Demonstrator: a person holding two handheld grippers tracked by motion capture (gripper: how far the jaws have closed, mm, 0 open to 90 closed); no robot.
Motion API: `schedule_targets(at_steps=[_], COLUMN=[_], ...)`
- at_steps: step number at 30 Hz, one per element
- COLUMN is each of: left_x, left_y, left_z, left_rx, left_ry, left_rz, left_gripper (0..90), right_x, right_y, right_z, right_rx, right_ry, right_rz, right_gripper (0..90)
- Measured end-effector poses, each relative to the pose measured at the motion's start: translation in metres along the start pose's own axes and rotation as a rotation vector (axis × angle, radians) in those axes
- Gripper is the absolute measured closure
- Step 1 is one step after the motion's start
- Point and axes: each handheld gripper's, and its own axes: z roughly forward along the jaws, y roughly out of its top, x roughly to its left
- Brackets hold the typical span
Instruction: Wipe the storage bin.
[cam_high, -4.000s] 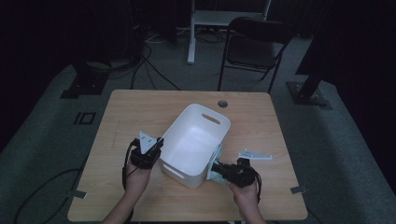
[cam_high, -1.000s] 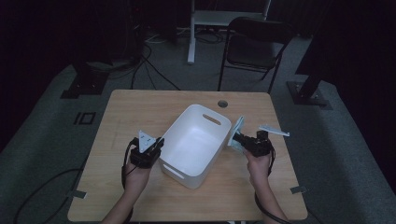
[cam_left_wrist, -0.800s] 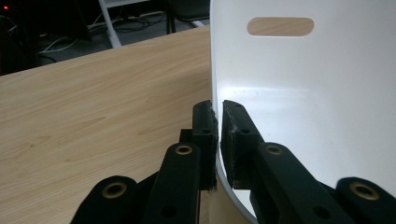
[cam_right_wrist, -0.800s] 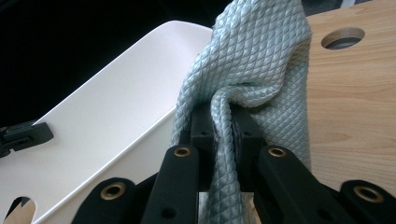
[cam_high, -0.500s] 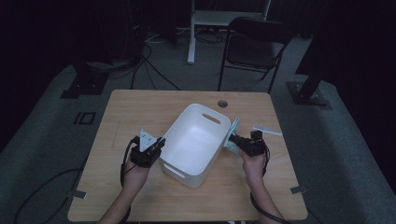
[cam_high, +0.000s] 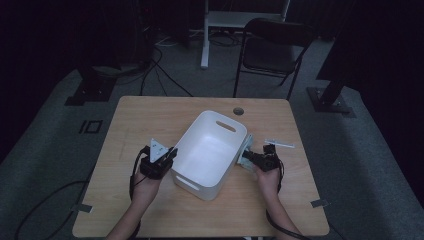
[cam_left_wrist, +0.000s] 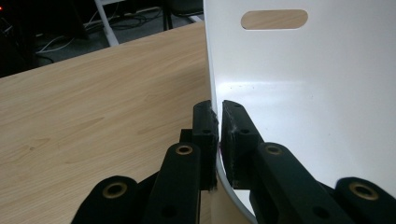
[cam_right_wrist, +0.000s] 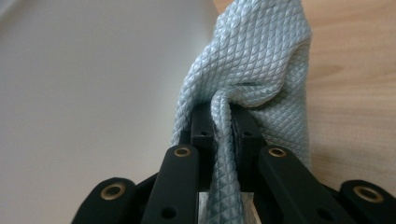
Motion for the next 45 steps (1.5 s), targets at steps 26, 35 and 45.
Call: schedule_targets(at_steps=[26, 35, 45], left_x=[0.0, 0.0, 0.0], left_y=[0.0, 0.0, 0.0], left_z=[0.0, 0.0, 0.001], left_rx=[0.003, 0.001, 0.001], left_ry=[-0.002, -0.001, -0.003], left_rz=[-0.005, -0.006, -0.005], left_gripper=[84.3, 84.4, 84.5], right_x=[0.045, 0.032, 0.021], right_y=[0.019, 0.011, 0.002], right_z=[-0.042, -0.028, -0.015], right_rx=[-0.118, -0.071, -0.026], right_ry=[0.124, 0.089, 0.066], right_rz=[-0.085, -0.05, -0.019], right_gripper=[82.5, 82.5, 82.5])
